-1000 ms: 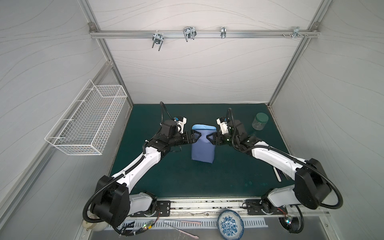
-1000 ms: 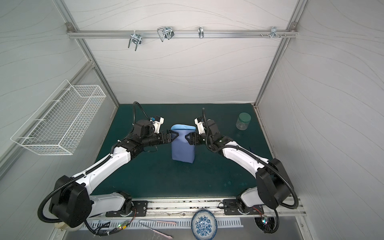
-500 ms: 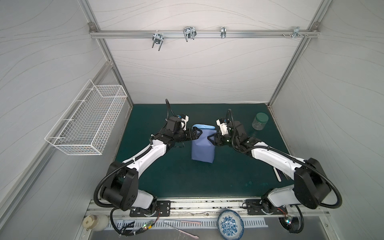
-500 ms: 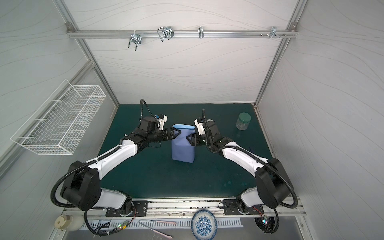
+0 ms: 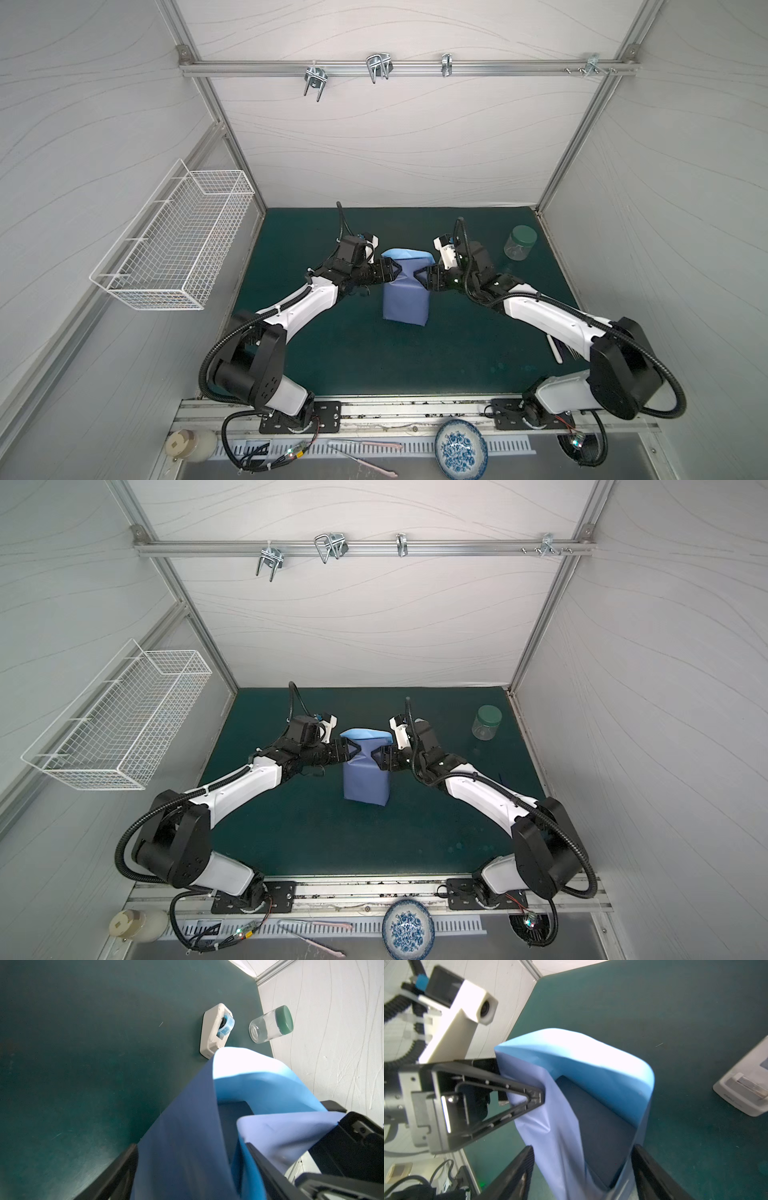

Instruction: Wrap the gift box in paper

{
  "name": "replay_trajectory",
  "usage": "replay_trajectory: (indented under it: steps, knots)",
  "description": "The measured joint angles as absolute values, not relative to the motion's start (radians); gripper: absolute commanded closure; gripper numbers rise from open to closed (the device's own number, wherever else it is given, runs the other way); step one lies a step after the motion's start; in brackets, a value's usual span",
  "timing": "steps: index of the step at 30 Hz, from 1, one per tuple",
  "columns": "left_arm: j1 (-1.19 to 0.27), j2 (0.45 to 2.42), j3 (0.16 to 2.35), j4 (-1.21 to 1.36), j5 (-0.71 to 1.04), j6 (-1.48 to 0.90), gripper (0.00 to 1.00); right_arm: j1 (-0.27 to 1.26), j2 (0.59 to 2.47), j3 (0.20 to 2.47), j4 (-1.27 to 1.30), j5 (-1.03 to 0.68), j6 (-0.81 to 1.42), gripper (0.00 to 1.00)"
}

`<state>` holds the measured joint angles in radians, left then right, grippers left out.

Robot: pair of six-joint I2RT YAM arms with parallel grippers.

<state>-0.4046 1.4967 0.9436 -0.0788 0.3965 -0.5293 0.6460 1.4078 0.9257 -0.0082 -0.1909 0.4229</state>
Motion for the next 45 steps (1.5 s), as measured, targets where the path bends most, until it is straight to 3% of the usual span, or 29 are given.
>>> replay_trajectory:
  steps: [19, 28, 37, 45]
  knots:
    - [-0.427, 1.413, 0.865, -0.072, 0.367, -0.586, 0.12, 0.696, 1.465, 0.915, -0.052, -0.071, 0.399, 0.43]
    - [-0.459, 1.444, 0.865, -0.120, 0.281, -0.555, 0.30, 0.728, 1.432, 0.878, -0.024, -0.033, 0.354, 0.48]
    - [-0.459, 1.446, 0.865, -0.107, 0.226, -0.553, 0.29, 0.740, 1.407, 0.849, -0.007, -0.019, 0.321, 0.51]
    - [-0.459, 1.419, 0.868, -0.129, 0.156, -0.529, 0.58, 0.746, 1.401, 0.839, 0.002, -0.007, 0.321, 0.54]
